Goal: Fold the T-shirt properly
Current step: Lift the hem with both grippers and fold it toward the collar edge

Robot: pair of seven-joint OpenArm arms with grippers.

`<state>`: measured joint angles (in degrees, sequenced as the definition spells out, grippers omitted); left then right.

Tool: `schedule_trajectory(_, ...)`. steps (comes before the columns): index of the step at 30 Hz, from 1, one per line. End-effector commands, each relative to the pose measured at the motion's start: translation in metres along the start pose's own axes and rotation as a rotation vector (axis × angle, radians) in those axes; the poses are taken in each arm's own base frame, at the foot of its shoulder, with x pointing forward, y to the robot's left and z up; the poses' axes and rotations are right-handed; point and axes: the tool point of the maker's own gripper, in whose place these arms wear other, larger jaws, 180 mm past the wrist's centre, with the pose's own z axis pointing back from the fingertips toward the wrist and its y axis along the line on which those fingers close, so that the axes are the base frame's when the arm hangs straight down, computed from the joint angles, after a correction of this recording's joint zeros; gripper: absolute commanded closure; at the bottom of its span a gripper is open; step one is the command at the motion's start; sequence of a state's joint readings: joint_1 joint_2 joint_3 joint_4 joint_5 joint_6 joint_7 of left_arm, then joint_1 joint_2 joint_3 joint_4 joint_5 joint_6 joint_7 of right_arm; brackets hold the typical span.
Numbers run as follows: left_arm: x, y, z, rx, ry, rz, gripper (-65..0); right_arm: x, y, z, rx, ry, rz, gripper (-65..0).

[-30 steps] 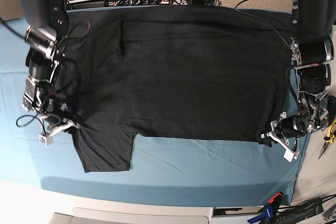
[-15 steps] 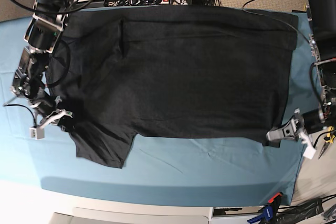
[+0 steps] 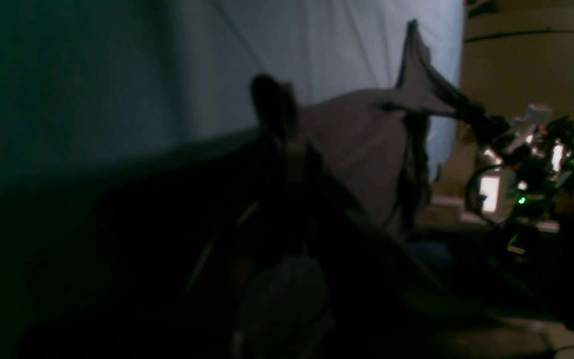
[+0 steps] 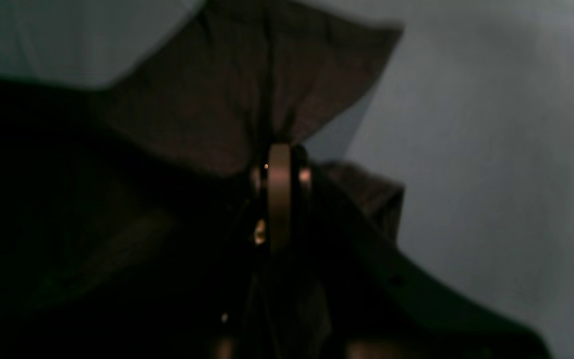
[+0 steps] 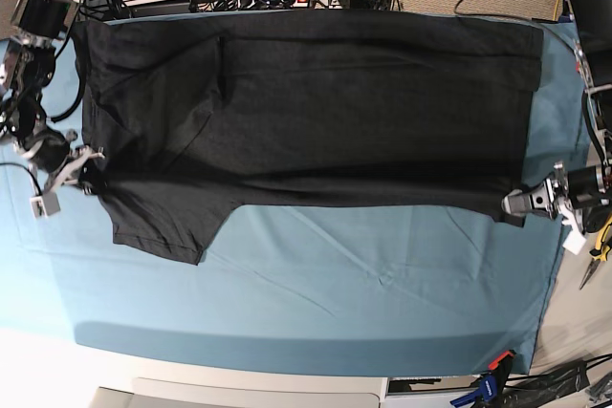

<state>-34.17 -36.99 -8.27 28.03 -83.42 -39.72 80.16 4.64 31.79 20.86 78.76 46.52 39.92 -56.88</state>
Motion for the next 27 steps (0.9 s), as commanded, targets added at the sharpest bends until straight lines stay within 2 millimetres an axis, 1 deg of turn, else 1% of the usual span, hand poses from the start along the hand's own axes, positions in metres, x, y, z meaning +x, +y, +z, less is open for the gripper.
schedule_trajectory(1,0.018,-0.007,0.015,0.000,-0.045,-0.042,0.0,0.019,-0.006,0.010,-0.013,-0.051,0.023,0.0)
schedule_trajectory(6,-0.001,0.002,0.021,0.035,-0.008,-0.067,0.0,-0.007,-0.006,0.011,-0.014,0.012,0.008,0.0)
schedule_trajectory(10,-0.013,0.005,0.026,0.061,0.021,-0.099,0.0,-0.018,-0.002,0.013,0.009,0.040,-0.014,0.0)
schedule_trajectory(13,-0.019,0.006,0.031,0.080,0.039,-0.129,0.0,-0.022,-0.003,0.017,0.016,0.065,-0.017,0.0)
schedule_trajectory(15,-0.021,0.006,0.036,0.092,0.046,-0.143,0.0,-0.025,-0.007,0.021,0.008,0.099,-0.006,0.0)
schedule_trajectory(20,-0.020,0.010,0.047,0.119,0.048,-0.149,0.0,-0.018,-0.018,0.033,-0.013,0.118,0.022,0.0)
schedule_trajectory(23,-0.019,0.011,0.052,0.130,0.047,-0.151,0.0,-0.019,-0.018,0.039,0.004,0.150,0.017,0.0)
schedule_trajectory(27,-0.018,0.012,0.054,0.134,0.046,-0.152,0.0,-0.028,-0.015,0.040,0.021,0.194,0.006,0.0)
